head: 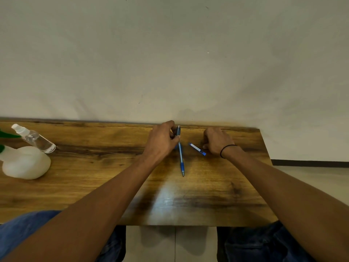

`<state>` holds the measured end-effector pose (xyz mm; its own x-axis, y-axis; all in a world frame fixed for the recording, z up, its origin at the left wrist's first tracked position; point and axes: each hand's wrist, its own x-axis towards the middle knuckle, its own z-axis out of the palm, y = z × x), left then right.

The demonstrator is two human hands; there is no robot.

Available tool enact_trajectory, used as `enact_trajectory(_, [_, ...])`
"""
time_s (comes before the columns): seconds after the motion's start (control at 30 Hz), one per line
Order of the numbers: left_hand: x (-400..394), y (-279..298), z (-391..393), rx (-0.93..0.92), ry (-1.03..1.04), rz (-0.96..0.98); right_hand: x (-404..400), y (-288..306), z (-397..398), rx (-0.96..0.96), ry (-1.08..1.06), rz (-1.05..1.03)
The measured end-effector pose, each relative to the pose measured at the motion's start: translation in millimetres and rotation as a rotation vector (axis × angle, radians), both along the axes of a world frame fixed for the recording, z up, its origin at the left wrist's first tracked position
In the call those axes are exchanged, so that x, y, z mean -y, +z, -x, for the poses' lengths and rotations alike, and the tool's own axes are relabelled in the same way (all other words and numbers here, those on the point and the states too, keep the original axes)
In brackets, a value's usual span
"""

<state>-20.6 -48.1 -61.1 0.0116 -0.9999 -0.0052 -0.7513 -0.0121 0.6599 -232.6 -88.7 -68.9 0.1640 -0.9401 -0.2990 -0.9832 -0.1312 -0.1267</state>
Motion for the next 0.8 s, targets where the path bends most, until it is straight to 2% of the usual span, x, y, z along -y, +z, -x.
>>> enact_trajectory(0.23, [-1.7,1.8,1.5,0.006,-0.004,0.015,-5.2,-4.0,-5.2,-0.066,0.012,0.02])
enact_trajectory(0.33, [-2.3,3.1,2.5,0.011,-0.002,0.017,-3.9,-1.0,-3.0,-0.035,-0.04,-0.008])
enact_trajectory(0.5, [-3.0,4.7,4.5,0.021,-0.009,0.033,11.2,22.5,1.4,0.242,-0.15,0.083])
enact_trajectory(0.67, [-4.4,8.3,5.0,0.02,-0.015,0.057,5.1,54.6,-24.8,0.593,0.045,0.261])
enact_trajectory(0.8, [-6.9,10.2,4.5,0.021,-0.02,0.063,-5.8,61.6,-44.7,0.626,0.228,0.285])
